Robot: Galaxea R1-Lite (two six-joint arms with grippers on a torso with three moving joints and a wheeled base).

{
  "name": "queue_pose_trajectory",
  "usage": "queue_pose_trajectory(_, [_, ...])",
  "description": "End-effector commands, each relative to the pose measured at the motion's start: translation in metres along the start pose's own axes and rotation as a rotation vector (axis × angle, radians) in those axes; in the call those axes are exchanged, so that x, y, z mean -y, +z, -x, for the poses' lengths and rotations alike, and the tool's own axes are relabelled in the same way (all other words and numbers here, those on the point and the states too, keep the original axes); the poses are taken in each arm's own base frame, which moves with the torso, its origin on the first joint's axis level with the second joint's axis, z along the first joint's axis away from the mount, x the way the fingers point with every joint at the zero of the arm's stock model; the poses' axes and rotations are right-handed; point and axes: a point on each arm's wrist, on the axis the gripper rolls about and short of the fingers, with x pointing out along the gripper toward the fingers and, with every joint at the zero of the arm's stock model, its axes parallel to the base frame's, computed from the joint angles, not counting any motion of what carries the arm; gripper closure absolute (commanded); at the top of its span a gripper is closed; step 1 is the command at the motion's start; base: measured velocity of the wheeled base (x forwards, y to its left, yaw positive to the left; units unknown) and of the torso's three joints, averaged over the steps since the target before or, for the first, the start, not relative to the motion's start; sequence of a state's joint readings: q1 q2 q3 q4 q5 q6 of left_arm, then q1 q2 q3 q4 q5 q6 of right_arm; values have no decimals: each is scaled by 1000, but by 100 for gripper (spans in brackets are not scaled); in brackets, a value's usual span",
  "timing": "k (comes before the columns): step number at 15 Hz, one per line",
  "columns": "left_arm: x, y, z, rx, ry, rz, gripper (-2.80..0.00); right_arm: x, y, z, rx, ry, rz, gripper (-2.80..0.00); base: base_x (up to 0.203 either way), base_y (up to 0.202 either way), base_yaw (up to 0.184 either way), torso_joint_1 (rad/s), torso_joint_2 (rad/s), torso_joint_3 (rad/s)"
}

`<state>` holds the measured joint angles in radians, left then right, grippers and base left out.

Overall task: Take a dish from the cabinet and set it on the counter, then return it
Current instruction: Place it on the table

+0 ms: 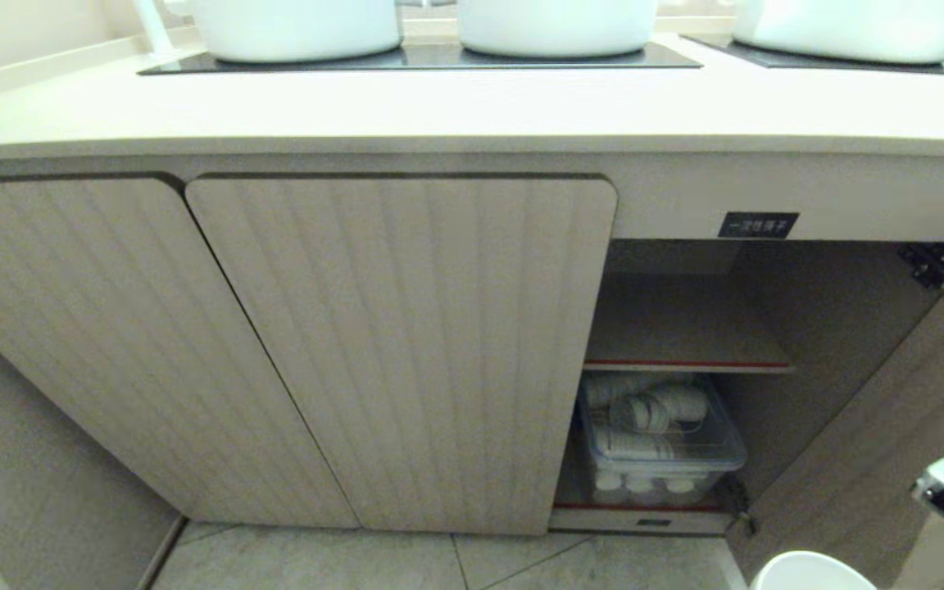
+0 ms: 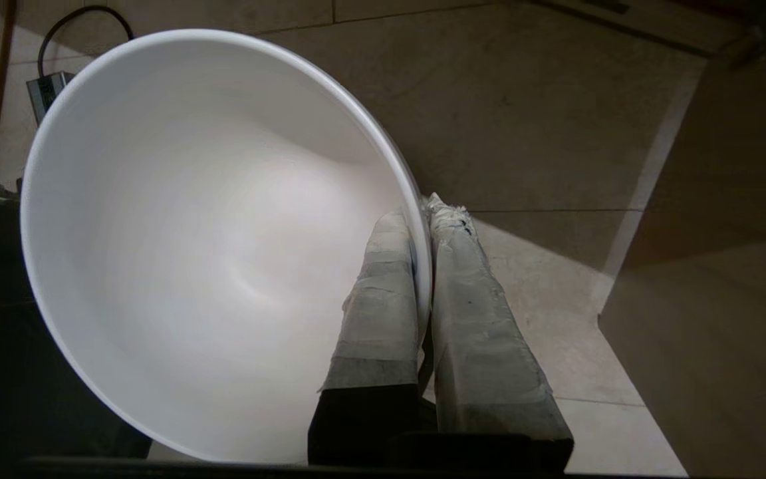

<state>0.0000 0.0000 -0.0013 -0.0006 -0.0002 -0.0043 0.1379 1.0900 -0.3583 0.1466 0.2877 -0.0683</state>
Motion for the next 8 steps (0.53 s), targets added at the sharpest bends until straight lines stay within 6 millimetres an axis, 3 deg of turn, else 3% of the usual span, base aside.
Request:
queue_pose_trajectory(1, [0, 0, 0, -2, 0, 0, 0, 0, -1, -1, -7, 2, -2, 0, 0, 0, 0, 149, -500, -305])
queue_pose_trajectory(8, [0, 0, 0, -2, 0, 0, 0, 0, -1, -1, -7, 3, -2, 0, 0, 0, 0, 180, -475, -297])
